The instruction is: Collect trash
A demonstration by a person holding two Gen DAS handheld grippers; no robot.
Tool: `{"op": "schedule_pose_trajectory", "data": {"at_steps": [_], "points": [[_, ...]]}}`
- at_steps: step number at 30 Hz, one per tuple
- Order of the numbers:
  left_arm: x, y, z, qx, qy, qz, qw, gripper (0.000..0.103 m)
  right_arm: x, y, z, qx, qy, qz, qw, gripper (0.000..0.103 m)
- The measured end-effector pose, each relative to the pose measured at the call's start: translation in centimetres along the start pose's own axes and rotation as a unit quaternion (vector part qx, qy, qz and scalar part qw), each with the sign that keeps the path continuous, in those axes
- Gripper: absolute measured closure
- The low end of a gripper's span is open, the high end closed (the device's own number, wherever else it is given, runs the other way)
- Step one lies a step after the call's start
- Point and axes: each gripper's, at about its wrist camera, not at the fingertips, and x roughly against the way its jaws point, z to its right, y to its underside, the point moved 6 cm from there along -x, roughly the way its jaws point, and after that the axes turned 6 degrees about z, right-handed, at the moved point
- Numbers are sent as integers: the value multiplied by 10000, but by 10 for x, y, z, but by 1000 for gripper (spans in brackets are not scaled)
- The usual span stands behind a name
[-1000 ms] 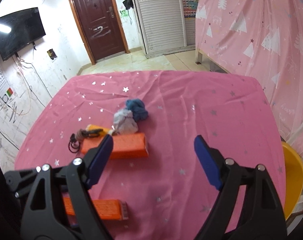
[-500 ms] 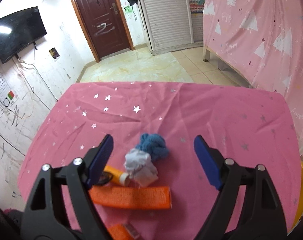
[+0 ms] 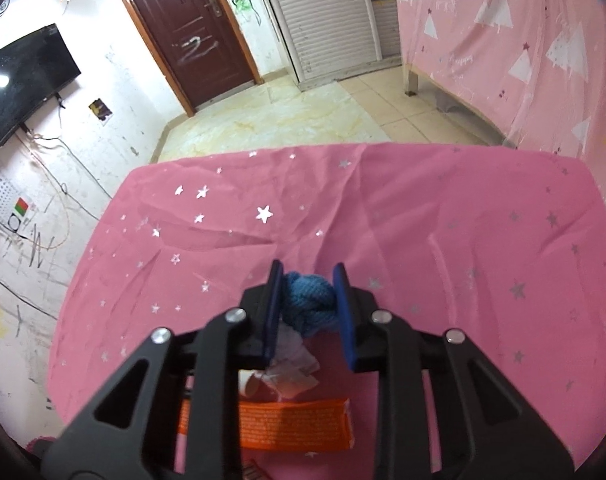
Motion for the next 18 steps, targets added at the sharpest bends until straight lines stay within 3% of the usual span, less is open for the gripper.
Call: {"op": "schedule_pose_trajectory", "data": {"at_steps": [18], "points": [[23,-19,2,16,-426,270,9987,86,39,-9,22,-43,292,515,9982,80]]}}
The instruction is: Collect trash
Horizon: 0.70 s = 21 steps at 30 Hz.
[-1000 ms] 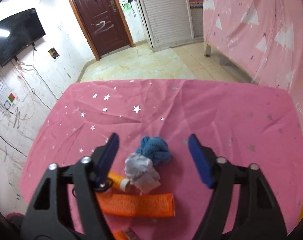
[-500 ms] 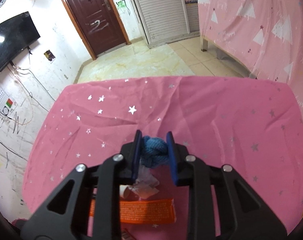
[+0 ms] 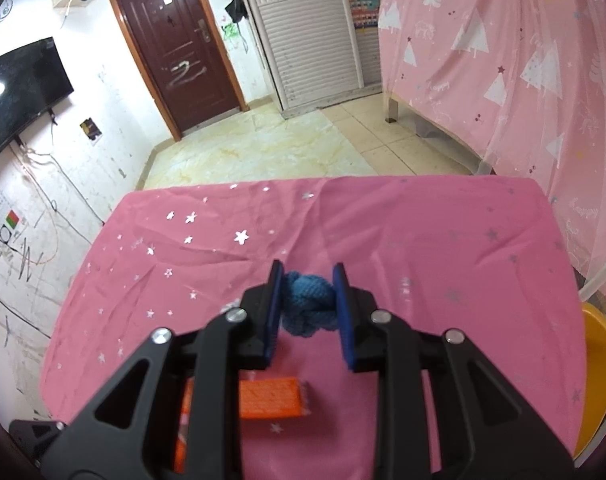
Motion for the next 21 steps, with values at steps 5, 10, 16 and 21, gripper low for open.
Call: {"op": "schedule_pose_trajectory", "data": {"at_steps": [5,10,16,21], "points": [[5,-16,6,25,-66,119,9999,86,19,0,22,-162,42,182,9997,80],[0,-33,17,-33,-200,183,9996,86,41,2,53,-399,118,396,9983,80],[-16,-53,33,-13,-161,94,9998,86,69,10,101,-725,307,623,9950,80],[-25,-69,60,-171,-34,96,9998,86,89,19,138,-936,496,793,9912,80]]}}
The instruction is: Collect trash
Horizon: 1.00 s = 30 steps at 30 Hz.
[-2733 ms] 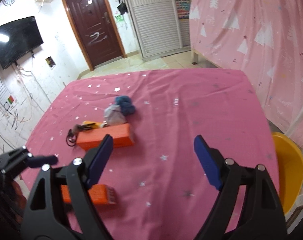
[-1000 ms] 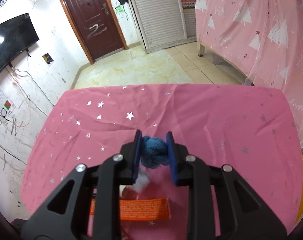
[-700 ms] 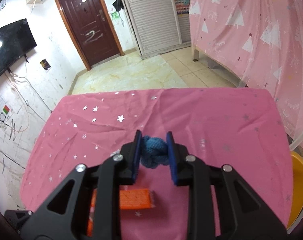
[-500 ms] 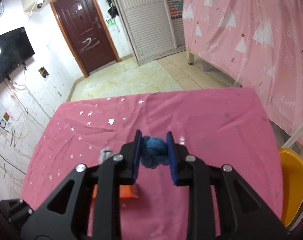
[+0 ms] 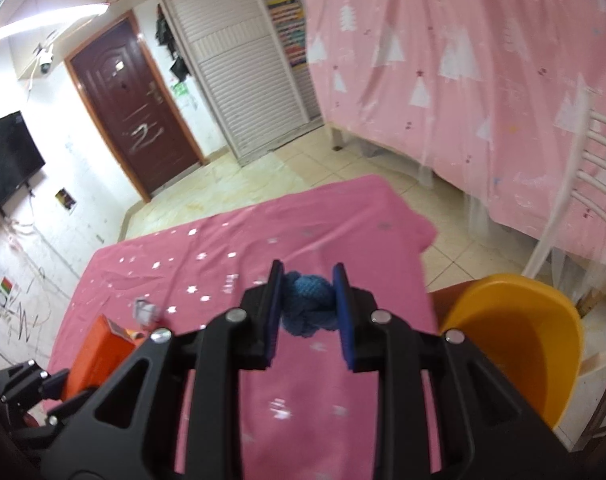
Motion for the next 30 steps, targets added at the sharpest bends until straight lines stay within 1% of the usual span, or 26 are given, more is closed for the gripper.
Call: {"op": "schedule_pose_trajectory", "data": {"at_steps": [8,11,15,17,18,19,20,21,22,23,24,26,30], "points": [[-14,-25,49,-385,219,73,9990,86,21,4,60,-348,354,199,9986,80],[-23,-31,71,-569,288,51,9979,85,26,9,83,-486,485,222,9974,80],[-34,-38,89,-708,334,2,9969,85,33,16,111,-697,616,241,9954,80],[-36,-40,89,-675,388,-131,9969,85,35,21,124,-811,625,241,9945,80],[-37,-35,89,-686,504,-351,9957,85,36,24,128,-830,631,235,9943,80],[-37,-31,88,-711,515,-492,9949,85,37,27,131,-848,645,224,9941,80],[-35,-23,85,-764,453,-595,9943,81,36,30,134,-854,644,217,9940,80],[-32,-14,81,-843,355,-638,9938,70,36,31,137,-854,634,210,9941,80],[-30,-4,77,-891,213,-730,9931,61,35,33,139,-864,618,199,9941,80],[-28,4,73,-869,146,-833,9926,49,33,34,141,-871,603,190,9942,80],[-28,14,68,-802,79,-985,9919,48,32,35,144,-884,581,173,9942,80],[-25,27,61,-727,-148,-1117,9910,48,28,36,146,-896,559,148,9943,80],[-27,40,54,-584,-406,-1365,9881,48,23,40,143,-841,486,90,9952,80]]}}
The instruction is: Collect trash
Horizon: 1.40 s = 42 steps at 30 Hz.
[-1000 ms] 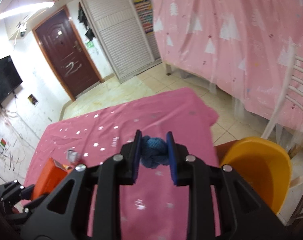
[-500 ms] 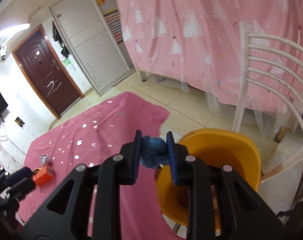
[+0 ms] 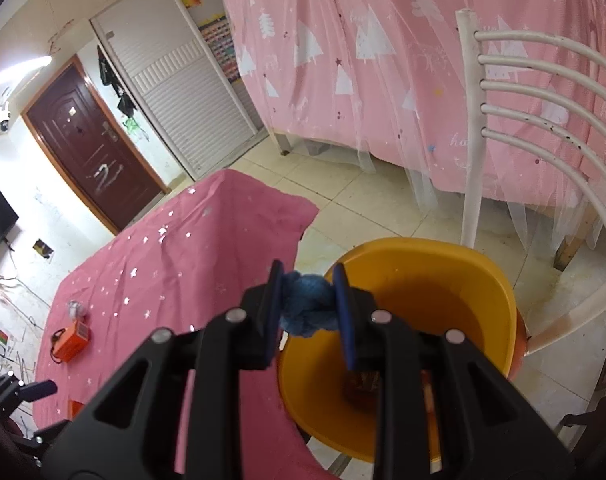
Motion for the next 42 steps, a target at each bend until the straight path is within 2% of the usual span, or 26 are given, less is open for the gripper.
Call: {"op": "schedule_pose_trajectory", "data": {"at_steps": [4,7,10,14,22,27,31,32,33,35,39,42], "points": [[-4,14,3,4,-91,-227,9997,49,0,1,4,-26,-19,-35,10000,80],[-6,15,6,72,-3,-319,9995,64,0,0,9,-80,-33,-29,10000,79],[-8,14,7,115,-65,-305,9994,73,-1,0,13,-132,-45,-34,9999,79],[-10,10,5,247,38,-262,9993,84,-4,1,18,-181,-40,-53,9998,79],[-15,-9,12,192,25,-66,9998,85,-10,5,26,-192,46,-132,9997,79],[-3,-50,24,140,65,345,9993,85,-16,9,37,-176,238,-213,9993,79],[2,-90,44,110,259,674,9973,85,-23,14,47,-224,319,-354,9986,78],[2,-102,52,102,366,758,9964,85,-24,15,50,-239,339,-381,9984,70],[0,-110,59,95,432,794,9959,85,-24,15,53,-277,365,-374,9982,53],[-4,-125,75,54,555,863,9947,85,-22,14,58,-350,403,-321,9981,40],[-17,-154,115,-20,849,1086,9905,85,-14,9,76,-513,542,-185,9970,40],[-30,-170,134,258,1177,1170,9858,85,-7,4,91,-667,660,-65,9956,40]]}}
